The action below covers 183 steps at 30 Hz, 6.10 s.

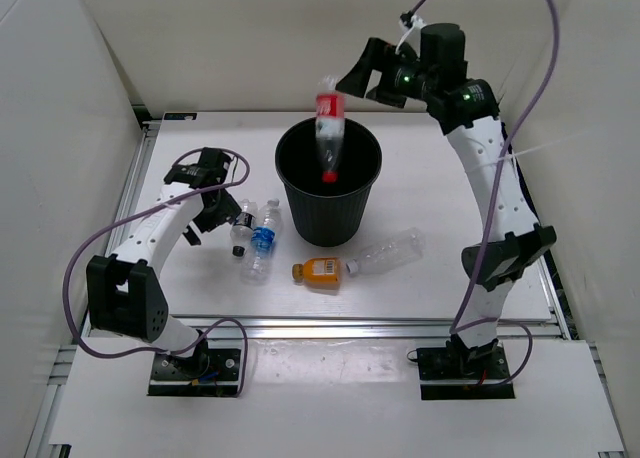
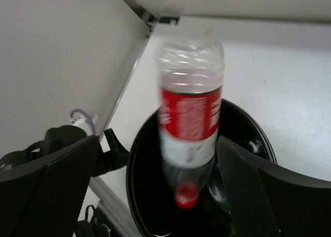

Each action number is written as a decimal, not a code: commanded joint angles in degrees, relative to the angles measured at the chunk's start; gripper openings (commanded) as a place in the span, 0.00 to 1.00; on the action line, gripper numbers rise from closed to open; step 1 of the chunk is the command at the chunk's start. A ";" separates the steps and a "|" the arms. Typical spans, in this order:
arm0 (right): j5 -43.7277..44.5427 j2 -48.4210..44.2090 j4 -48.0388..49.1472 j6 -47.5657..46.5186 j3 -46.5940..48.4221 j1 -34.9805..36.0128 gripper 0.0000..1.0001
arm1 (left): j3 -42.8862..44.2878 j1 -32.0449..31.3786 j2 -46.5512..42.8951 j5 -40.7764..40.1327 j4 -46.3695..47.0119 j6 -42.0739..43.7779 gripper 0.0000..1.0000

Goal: Put the plastic bottles in the bin

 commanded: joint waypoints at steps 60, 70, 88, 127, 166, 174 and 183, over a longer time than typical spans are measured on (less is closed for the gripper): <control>7.13 3.77 -28.80 15.97 -44.00 -22.54 0.22 | -2.73 0.67 -2.75 -0.52 -0.86 -0.58 1.00; 6.47 -11.10 -23.41 7.43 -24.44 -29.67 0.16 | -0.01 0.67 1.02 3.52 0.28 1.43 1.00; -4.97 1.48 -5.19 -5.23 1.20 -4.70 1.00 | -0.01 0.14 2.79 12.58 8.37 10.05 1.00; -7.16 -10.22 -7.30 -5.76 -11.20 -9.89 1.00 | -5.10 -11.02 14.30 19.70 21.29 18.23 0.75; -7.69 -9.69 -7.30 -3.65 -13.40 -9.89 1.00 | 59.31 -16.11 17.11 2.80 13.53 25.87 0.40; -6.99 -10.22 -7.83 -4.27 -14.54 -10.94 1.00 | 60.64 -24.55 20.90 6.60 18.74 28.68 0.51; -6.99 -10.74 -7.83 -3.74 -15.77 -11.56 1.00 | 43.75 -23.26 8.18 -16.95 18.74 26.26 1.00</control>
